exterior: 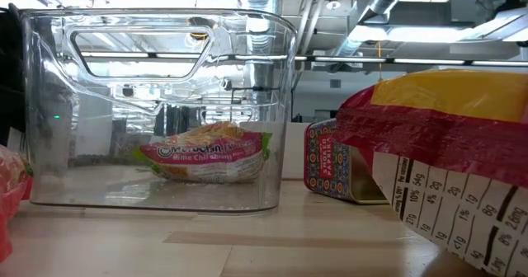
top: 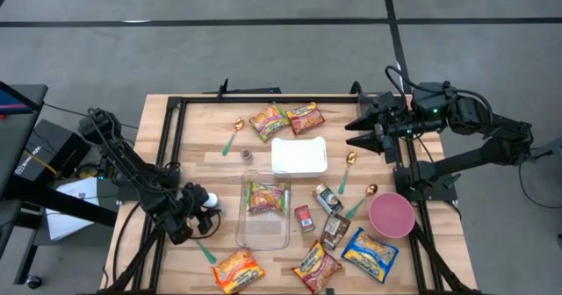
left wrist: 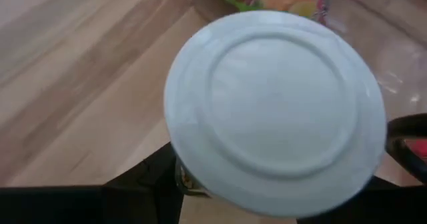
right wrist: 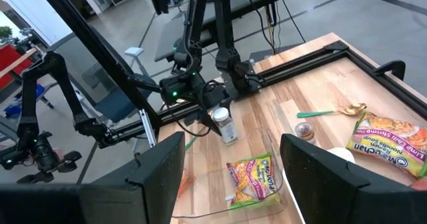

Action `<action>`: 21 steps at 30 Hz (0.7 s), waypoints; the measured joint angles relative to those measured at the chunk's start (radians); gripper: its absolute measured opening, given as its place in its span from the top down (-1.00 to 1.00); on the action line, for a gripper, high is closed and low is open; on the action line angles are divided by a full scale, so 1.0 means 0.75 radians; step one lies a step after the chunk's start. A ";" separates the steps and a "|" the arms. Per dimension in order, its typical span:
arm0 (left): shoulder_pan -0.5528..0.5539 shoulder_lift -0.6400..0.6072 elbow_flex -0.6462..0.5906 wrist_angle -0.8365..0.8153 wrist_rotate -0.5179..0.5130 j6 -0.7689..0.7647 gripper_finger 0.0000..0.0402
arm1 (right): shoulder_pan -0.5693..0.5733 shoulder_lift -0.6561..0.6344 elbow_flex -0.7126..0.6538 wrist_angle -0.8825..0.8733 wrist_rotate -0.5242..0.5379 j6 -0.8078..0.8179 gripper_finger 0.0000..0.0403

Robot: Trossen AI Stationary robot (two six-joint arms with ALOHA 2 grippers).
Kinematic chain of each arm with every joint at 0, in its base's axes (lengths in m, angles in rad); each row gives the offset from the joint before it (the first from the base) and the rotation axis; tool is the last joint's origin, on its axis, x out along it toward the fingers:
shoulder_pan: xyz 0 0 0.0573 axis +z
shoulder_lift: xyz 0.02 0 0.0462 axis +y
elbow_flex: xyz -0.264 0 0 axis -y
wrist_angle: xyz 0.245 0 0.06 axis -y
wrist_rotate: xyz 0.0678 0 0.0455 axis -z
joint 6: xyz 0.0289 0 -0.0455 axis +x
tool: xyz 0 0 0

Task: Pick & Place Food Item
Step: Put the white spice bottle into the black bin

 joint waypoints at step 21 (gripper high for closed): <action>0.352 -0.389 0.502 0.114 0.155 1.104 0.03 | 0.075 0.050 -0.002 0.286 -0.116 -0.146 -0.19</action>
